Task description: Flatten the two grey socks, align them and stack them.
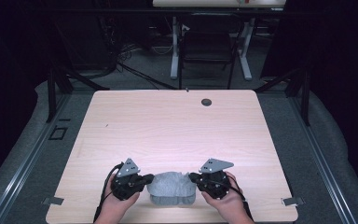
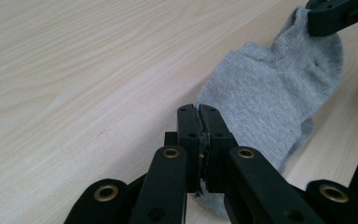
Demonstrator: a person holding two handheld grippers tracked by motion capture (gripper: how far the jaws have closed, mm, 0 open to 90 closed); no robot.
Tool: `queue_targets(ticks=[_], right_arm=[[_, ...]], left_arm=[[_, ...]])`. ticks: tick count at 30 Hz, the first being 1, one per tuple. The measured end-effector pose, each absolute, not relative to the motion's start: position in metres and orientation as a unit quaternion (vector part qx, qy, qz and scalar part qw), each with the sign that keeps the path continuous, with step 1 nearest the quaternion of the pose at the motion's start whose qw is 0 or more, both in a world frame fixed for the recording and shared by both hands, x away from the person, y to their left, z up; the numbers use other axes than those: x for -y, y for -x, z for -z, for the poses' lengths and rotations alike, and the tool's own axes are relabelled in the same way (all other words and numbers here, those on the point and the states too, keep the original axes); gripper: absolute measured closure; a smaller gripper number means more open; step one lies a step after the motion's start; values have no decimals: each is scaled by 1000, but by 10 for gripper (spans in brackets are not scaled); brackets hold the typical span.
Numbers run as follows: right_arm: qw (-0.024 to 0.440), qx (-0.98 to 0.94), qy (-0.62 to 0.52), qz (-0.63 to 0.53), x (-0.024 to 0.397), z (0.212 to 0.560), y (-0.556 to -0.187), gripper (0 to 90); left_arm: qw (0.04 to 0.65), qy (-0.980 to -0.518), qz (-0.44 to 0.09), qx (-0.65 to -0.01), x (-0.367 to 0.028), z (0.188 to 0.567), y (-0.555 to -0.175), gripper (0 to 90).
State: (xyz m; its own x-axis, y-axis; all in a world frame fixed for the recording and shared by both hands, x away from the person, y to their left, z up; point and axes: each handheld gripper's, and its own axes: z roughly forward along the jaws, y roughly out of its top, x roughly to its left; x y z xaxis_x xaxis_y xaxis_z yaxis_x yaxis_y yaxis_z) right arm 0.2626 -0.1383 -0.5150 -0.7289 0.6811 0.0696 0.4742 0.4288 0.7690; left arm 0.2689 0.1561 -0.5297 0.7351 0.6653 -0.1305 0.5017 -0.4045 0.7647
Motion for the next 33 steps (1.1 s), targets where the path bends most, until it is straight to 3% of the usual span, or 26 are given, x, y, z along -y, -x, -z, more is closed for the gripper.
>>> queue_targets(ticks=[33], right_arm=[[113,-850,-354,-373,138,542,-258,866]], left_arm=[[390,-846,-81,-355,-150,557,-263,884]])
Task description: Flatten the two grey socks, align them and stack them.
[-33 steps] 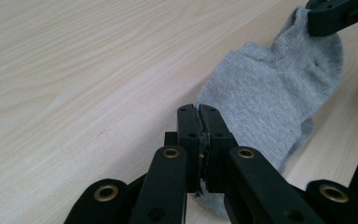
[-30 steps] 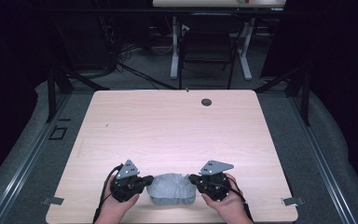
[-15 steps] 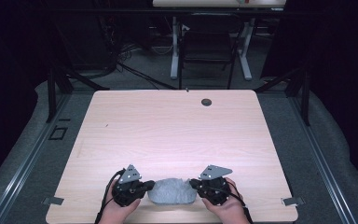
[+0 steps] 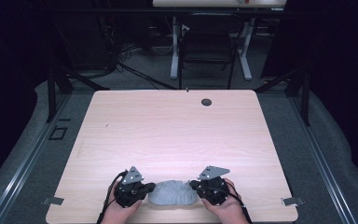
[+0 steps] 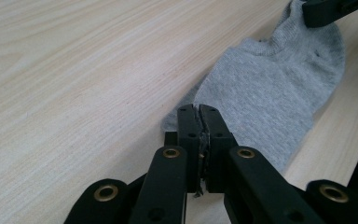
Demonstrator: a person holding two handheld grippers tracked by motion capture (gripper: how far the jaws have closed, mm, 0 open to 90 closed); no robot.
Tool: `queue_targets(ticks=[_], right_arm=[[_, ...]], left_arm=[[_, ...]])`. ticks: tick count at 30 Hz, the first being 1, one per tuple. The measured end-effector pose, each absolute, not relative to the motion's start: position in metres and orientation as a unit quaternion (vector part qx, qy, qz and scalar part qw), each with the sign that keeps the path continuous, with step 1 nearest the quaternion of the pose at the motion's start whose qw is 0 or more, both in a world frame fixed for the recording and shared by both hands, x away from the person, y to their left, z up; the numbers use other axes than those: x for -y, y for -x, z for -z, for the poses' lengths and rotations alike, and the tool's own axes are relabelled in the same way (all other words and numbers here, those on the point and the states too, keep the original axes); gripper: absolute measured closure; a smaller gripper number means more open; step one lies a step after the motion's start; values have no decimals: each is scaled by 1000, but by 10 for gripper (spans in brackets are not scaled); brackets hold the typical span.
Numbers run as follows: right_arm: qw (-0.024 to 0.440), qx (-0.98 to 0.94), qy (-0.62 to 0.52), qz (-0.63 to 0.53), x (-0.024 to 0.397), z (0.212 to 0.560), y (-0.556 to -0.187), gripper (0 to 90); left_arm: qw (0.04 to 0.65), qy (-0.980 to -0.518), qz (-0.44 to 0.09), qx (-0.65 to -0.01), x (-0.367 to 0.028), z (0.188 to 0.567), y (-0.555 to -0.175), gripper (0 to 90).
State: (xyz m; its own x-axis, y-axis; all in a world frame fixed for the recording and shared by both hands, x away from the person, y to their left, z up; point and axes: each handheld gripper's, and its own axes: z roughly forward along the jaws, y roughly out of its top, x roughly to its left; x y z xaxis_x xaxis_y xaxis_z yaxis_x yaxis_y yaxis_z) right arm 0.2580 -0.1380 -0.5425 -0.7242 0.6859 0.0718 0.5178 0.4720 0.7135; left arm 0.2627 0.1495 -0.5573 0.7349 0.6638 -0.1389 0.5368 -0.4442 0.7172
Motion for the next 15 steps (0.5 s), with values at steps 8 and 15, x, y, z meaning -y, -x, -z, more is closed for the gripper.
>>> queue_targets(ticks=[8,15], right_arm=[[110,-850,-361,-367,138,550,-262,864],[110,-854,-362,-358,135,557,-263,858]], left_arm=[[385,-846,-83,-359,-148,563,-264,881],[381,-848,-83,-359,-147,566,-266,872]])
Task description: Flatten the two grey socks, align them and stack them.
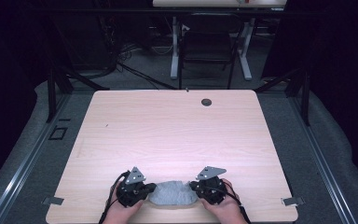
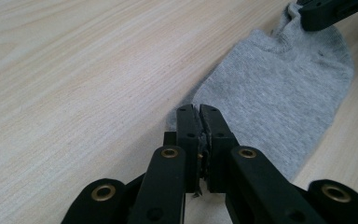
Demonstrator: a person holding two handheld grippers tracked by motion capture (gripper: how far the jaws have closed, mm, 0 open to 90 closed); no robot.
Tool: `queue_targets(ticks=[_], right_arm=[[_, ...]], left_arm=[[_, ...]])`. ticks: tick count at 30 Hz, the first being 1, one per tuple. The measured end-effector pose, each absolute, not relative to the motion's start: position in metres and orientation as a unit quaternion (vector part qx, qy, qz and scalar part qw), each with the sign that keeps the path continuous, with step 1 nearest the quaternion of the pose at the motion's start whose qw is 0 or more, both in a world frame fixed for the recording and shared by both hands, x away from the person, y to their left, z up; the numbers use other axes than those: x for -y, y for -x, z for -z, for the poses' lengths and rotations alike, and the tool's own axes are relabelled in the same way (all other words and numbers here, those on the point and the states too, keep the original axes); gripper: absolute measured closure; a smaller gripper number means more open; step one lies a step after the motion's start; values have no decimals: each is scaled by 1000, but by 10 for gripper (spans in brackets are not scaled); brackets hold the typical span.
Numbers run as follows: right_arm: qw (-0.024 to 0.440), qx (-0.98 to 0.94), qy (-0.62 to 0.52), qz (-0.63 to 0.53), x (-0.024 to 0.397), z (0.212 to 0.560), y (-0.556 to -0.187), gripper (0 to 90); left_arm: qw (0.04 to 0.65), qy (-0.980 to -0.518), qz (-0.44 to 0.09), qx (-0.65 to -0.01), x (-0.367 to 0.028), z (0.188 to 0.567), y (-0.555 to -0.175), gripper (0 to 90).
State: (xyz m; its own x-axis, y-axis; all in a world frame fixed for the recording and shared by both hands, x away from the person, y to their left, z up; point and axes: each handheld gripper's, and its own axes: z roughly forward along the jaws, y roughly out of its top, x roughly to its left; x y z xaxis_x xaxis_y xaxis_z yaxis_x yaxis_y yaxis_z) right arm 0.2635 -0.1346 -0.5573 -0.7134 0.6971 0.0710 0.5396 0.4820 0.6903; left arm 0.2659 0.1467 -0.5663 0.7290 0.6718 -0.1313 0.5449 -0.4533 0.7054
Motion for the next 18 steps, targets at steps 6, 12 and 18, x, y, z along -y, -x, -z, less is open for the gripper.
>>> queue_targets(ticks=[6,12,18], right_arm=[[111,-855,-360,-356,136,559,-266,843],[120,-844,-365,-375,140,552,-263,776],[118,-836,-351,-405,137,542,-255,742]], left_arm=[[382,-849,-84,-355,-148,567,-266,853],[413,-833,-79,-359,-151,556,-263,799],[426,-832,-79,-346,-150,549,-258,731]])
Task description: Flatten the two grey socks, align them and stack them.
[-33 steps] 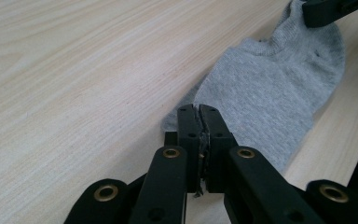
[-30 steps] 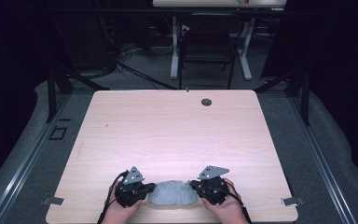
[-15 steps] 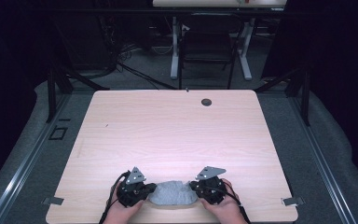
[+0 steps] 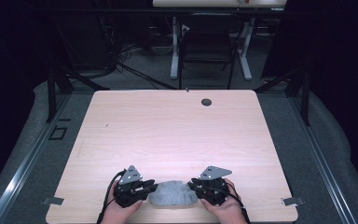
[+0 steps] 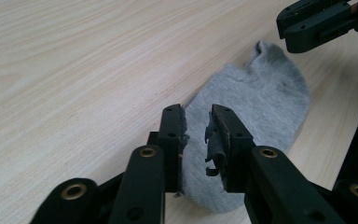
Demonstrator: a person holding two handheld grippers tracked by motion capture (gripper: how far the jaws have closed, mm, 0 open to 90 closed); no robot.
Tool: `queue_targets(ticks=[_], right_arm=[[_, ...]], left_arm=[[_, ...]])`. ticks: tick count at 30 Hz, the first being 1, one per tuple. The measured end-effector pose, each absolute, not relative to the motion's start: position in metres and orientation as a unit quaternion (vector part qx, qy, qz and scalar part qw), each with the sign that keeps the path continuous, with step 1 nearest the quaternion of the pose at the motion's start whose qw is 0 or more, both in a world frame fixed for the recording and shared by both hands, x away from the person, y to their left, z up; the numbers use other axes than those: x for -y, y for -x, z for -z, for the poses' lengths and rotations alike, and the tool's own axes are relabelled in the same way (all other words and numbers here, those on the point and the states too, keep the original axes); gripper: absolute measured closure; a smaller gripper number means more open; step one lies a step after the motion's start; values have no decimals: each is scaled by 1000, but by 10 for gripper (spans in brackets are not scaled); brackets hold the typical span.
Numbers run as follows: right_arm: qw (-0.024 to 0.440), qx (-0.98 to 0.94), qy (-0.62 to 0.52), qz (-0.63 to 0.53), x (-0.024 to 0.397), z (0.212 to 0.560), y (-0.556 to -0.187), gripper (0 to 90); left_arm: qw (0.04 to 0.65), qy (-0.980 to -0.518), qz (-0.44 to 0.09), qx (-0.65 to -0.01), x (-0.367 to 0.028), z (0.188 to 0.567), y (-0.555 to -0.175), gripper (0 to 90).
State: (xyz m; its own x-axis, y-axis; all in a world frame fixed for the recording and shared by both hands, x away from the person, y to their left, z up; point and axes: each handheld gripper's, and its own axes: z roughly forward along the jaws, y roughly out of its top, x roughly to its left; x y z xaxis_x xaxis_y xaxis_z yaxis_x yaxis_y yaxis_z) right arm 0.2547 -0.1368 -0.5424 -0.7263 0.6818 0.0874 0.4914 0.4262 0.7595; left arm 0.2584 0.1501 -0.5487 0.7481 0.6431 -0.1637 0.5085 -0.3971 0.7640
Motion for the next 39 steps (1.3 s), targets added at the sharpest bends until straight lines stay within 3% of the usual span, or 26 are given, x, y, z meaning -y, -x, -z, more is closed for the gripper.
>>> queue_targets(ticks=[8,39], right_arm=[[113,-859,-318,-385,120,553,-249,673],[99,-867,-332,-359,126,572,-251,670]], left_arm=[[411,-847,-76,-328,-140,557,-254,675],[388,-861,-62,-322,-139,575,-255,623]])
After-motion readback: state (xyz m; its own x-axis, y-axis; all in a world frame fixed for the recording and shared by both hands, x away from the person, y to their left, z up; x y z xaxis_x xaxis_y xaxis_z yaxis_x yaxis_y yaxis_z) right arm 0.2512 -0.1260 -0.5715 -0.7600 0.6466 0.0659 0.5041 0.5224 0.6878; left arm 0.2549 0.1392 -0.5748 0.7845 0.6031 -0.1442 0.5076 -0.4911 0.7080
